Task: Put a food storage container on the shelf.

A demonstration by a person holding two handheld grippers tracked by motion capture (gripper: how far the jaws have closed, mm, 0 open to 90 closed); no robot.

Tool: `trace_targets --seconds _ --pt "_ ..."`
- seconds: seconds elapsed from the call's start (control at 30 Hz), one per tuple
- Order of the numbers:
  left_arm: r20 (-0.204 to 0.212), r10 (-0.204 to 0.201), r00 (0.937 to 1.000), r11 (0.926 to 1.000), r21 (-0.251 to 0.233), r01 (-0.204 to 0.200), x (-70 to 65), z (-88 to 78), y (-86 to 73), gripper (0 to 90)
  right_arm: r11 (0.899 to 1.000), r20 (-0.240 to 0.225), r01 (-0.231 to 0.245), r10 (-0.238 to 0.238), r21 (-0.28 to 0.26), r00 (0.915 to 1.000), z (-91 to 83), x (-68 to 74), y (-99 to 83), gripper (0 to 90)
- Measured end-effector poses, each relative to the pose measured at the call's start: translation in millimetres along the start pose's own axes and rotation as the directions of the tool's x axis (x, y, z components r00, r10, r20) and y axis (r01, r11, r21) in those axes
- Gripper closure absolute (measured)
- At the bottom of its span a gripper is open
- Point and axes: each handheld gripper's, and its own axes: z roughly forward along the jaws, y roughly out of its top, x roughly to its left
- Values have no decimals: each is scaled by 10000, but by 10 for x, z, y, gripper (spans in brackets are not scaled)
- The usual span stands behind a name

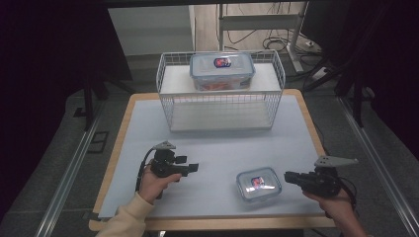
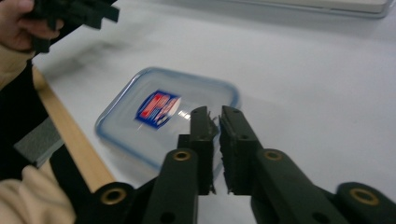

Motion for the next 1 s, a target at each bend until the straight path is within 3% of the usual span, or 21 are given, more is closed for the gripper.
trace_targets --seconds 0.1,0.33,0.53,0.63,1.0 --pt "-14 -43 10000 10000 9 43 9 -4 -2 316 9986 -173 353 -347 394 9992 -21 100 -82 891" --pt "-4 -34 10000 10000 43 34 6 6 -2 315 9942 -398 695 -664 818 9970 -22 198 -190 896" --pt "-8 -33 10000 10000 50 33 7 11 -4 315 9820 -722 1138 -1039 1507 9920 66 273 -293 897" --pt "0 -17 10000 10000 63 17 5 15 -6 315 9711 -944 1417 -1254 1921 9876 157 338 -323 896" --pt "40 -75 10000 9999 81 75 9 18 -10 314 9644 -1068 1524 -1318 2159 9855 259 361 -342 896"
